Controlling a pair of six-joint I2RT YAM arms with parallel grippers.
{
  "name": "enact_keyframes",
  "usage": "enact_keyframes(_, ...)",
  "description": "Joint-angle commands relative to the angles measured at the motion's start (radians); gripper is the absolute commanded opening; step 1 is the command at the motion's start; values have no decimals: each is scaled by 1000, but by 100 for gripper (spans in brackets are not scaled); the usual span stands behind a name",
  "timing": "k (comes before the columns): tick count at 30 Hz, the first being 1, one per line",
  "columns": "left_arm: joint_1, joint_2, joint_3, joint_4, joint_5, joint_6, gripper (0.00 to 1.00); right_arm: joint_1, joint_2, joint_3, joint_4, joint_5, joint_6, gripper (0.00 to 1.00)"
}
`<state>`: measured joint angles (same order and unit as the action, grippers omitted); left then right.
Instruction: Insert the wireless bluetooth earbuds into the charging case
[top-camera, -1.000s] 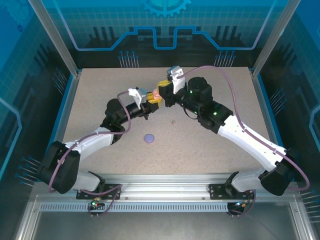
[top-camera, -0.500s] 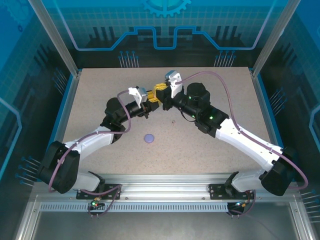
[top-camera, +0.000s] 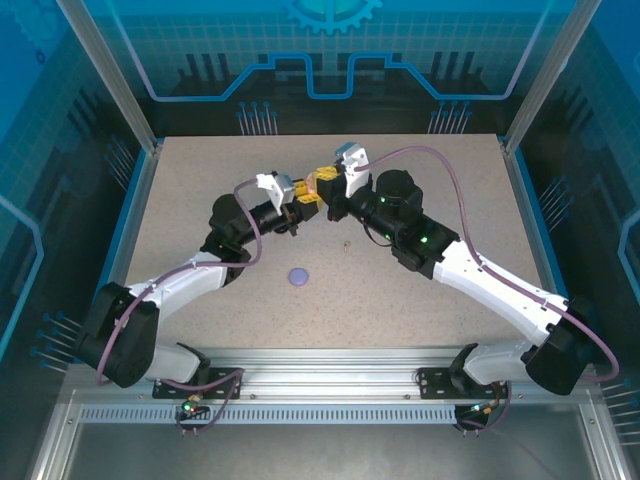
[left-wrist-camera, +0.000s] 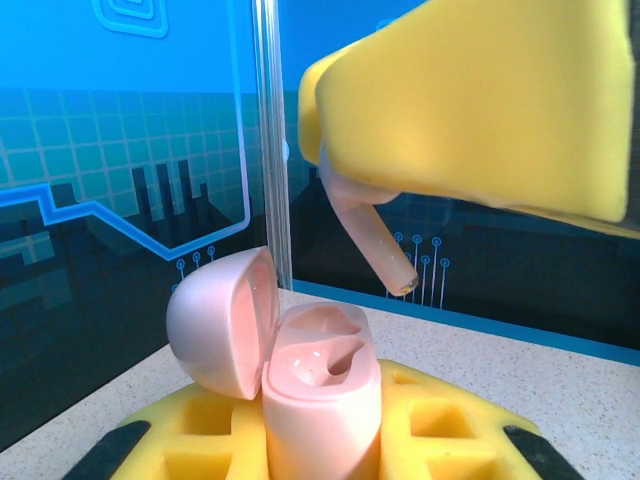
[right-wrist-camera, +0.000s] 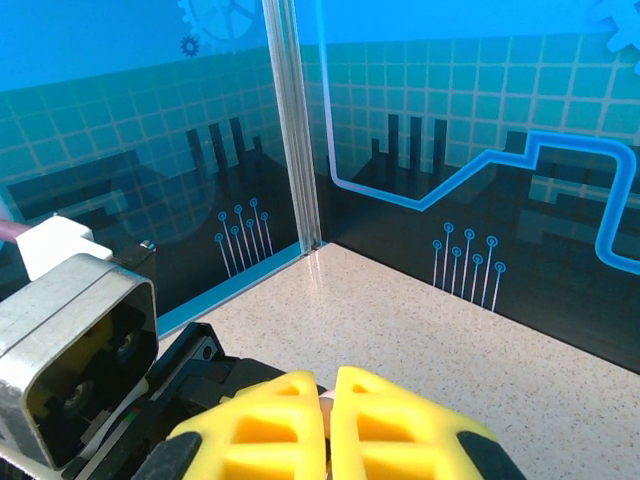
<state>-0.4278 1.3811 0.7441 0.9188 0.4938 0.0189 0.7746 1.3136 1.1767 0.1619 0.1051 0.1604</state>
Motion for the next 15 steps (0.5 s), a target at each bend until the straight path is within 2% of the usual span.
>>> enact_keyframes(1, -6, -35, 30, 12, 13, 26, 0, 11, -13, -12, 48, 26, 17, 6)
enact_keyframes(15, -6, -54, 40, 2, 23, 23, 0, 8, 14, -19, 60, 15, 47, 4)
